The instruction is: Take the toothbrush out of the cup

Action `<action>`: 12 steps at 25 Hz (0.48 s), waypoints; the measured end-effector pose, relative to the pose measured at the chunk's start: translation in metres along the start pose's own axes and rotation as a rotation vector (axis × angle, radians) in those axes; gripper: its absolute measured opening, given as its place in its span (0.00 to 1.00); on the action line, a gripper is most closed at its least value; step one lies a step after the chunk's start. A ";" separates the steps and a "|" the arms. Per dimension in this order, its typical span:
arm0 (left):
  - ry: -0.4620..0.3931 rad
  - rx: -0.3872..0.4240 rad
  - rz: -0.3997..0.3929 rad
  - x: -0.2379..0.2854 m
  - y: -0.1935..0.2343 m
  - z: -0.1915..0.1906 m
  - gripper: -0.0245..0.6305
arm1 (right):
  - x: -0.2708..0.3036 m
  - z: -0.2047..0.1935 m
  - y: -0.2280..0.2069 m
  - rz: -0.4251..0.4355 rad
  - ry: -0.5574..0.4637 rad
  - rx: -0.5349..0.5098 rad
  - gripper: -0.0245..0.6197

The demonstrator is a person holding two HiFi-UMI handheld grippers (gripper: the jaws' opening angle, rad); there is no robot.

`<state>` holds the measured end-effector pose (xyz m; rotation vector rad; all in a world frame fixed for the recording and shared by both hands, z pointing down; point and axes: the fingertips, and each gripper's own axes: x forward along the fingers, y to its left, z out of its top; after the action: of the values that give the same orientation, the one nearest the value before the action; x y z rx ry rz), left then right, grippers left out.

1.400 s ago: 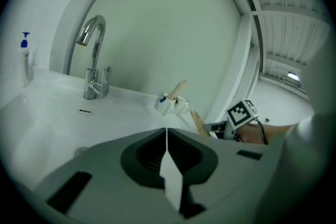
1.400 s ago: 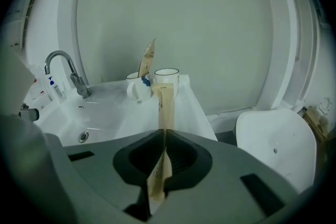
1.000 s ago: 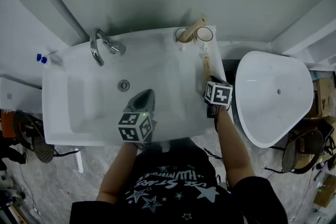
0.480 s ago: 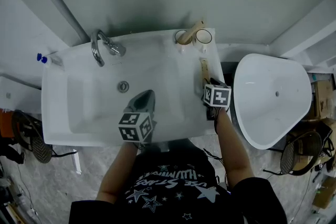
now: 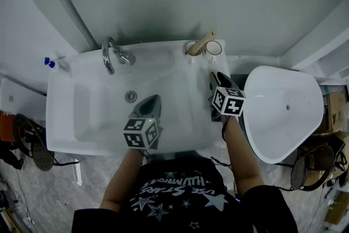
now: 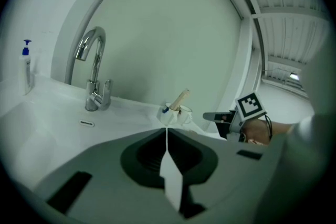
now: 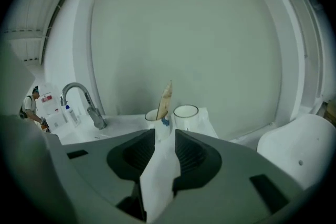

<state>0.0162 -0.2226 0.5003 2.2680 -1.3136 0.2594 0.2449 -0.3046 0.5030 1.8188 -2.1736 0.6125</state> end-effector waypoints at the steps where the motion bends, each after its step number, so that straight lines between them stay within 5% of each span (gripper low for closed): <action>1: -0.006 0.003 0.004 0.000 0.001 0.003 0.07 | 0.003 0.009 0.004 0.008 -0.021 0.001 0.24; 12: -0.053 0.019 0.076 0.006 0.023 0.033 0.07 | 0.065 0.048 0.026 0.049 -0.061 0.036 0.13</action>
<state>-0.0027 -0.2531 0.4823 2.2571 -1.4327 0.2402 0.2103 -0.3803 0.4848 1.8296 -2.2668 0.6183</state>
